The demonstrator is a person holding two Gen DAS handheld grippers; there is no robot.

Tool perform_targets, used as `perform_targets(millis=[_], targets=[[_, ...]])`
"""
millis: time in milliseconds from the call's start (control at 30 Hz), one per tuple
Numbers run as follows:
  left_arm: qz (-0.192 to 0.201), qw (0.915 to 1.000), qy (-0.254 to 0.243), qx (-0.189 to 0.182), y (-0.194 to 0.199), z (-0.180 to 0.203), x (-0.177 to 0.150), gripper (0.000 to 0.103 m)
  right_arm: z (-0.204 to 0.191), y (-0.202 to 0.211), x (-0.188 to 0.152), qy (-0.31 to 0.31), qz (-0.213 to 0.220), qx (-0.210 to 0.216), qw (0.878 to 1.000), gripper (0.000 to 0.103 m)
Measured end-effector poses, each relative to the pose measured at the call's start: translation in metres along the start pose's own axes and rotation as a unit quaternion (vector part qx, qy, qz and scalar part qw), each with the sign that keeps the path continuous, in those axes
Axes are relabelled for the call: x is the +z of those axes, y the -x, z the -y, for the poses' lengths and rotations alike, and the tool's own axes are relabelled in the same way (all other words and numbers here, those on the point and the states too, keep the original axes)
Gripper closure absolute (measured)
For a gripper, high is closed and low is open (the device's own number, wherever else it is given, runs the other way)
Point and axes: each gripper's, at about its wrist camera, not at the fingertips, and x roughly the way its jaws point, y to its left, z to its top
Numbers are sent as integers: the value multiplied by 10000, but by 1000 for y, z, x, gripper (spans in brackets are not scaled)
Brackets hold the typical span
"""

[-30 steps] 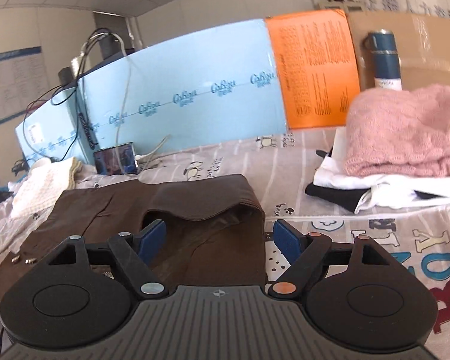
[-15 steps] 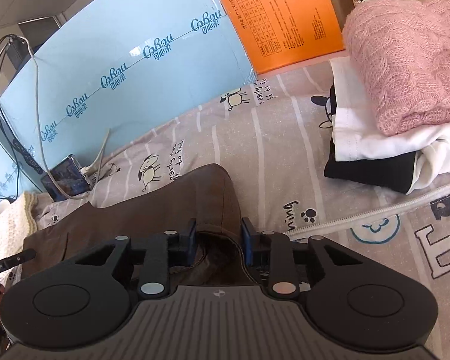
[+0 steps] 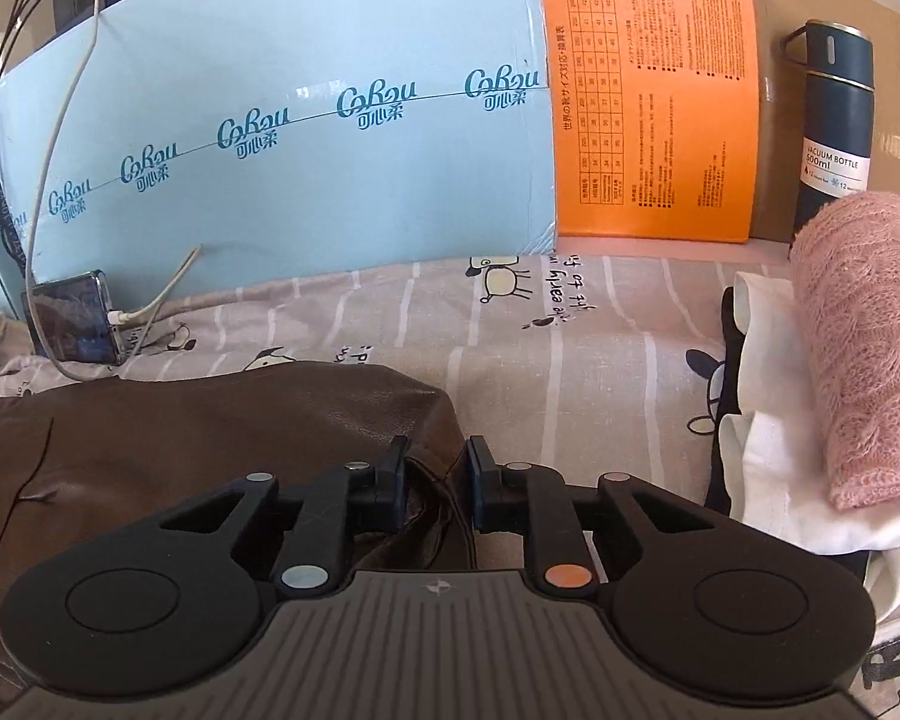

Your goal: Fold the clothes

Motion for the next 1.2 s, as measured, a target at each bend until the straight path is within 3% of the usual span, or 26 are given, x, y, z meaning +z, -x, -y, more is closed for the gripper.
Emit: perform_targets(millis=[33,100,167,233,300,367,433,500,533,700,833,1000,1200], targets=[[-22,10000,33,66,0,-1,-1,89,0,1,-3,79,92,-121,9999,54],[21,9998,114,165,3,-4,-1,88,6,2,-6,13,132,-177,9998,42],[110,9996,164,195,11,-8,0,89,12,2,-8,-118,115,-171,9997,40],[222,9987,328,309,22,-14,-1,84,16,2,-9,-204,112,-184,9996,31],[382,9960,533,603,36,-23,-2,54,16,5,-9,-193,144,-241,9994,27],[560,9922,929,609,59,-34,-4,48,16,9,-9,-174,162,-239,9994,25],[706,9888,1265,353,87,-43,-15,45,21,16,-9,-145,170,27,9997,23],[786,9863,1451,14,117,-45,-32,29,26,24,-10,-115,177,353,9992,23],[793,9851,1513,-184,130,-44,-42,25,29,30,-10,-123,216,525,9983,22],[503,9796,1686,-975,169,-25,-92,21,29,72,-8,-146,603,750,9953,20],[237,9827,1337,-1258,175,-2,-111,19,7,120,-20,217,733,1241,9893,15],[150,9836,866,-1577,175,18,-115,15,-28,170,-66,1146,614,1960,9720,11],[266,9793,541,-1934,181,31,-117,11,-46,170,-105,1810,143,1390,9735,11]])
